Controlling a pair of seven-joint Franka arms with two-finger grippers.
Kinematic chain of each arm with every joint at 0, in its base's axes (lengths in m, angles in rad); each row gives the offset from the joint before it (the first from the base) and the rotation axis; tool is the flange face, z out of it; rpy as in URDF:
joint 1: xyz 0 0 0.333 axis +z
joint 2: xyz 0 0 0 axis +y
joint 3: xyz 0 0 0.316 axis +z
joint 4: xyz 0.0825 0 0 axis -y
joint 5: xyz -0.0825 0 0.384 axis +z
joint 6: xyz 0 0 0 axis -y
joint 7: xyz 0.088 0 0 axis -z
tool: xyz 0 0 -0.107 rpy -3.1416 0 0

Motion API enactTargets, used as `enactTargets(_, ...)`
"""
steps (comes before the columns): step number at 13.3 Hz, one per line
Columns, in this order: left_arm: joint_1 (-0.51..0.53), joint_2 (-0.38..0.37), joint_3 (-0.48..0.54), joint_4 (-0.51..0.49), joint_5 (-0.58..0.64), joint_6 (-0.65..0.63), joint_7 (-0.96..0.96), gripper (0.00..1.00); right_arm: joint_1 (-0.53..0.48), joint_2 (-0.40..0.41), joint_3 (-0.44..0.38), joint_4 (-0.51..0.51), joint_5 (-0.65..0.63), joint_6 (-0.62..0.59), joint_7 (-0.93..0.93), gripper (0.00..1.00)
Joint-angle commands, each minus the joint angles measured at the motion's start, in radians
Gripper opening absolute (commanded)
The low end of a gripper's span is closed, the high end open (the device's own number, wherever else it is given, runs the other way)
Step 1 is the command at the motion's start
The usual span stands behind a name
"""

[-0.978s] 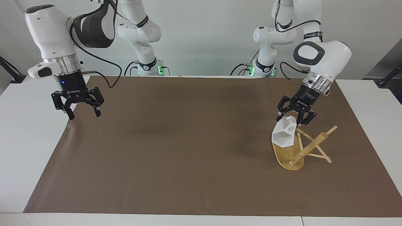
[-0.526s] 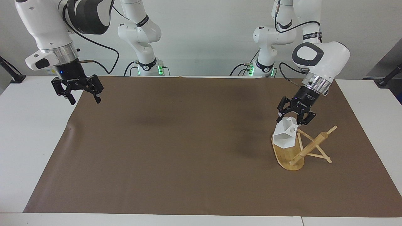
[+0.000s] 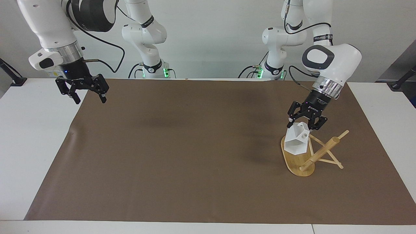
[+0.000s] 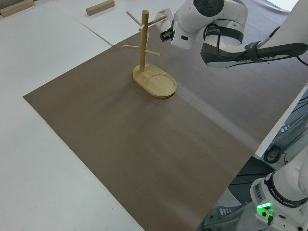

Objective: Hang cup on rack
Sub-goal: 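Lower the cup onto the rack peg with the left gripper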

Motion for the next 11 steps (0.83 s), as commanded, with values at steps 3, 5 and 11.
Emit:
enactTargets(3, -0.021, 0.002, 0.011, -0.016, 0.014, 0.047, -0.043, 0.00, -0.003, -0.020, 0.002, 0.001, -0.026, -0.078, 0.058, 1.00)
enactTargets(5, -0.015, 0.002, 0.011, -0.015, 0.012, 0.047, -0.057, 0.00, -0.003, -0.027, -0.007, -0.001, -0.026, -0.093, 0.058, 1.00)
enactTargets(11, -0.007, 0.009, 0.011, -0.018, 0.012, 0.073, -0.122, 0.00, -0.005, -0.043, -0.020, -0.015, -0.026, -0.104, 0.053, 1.00)
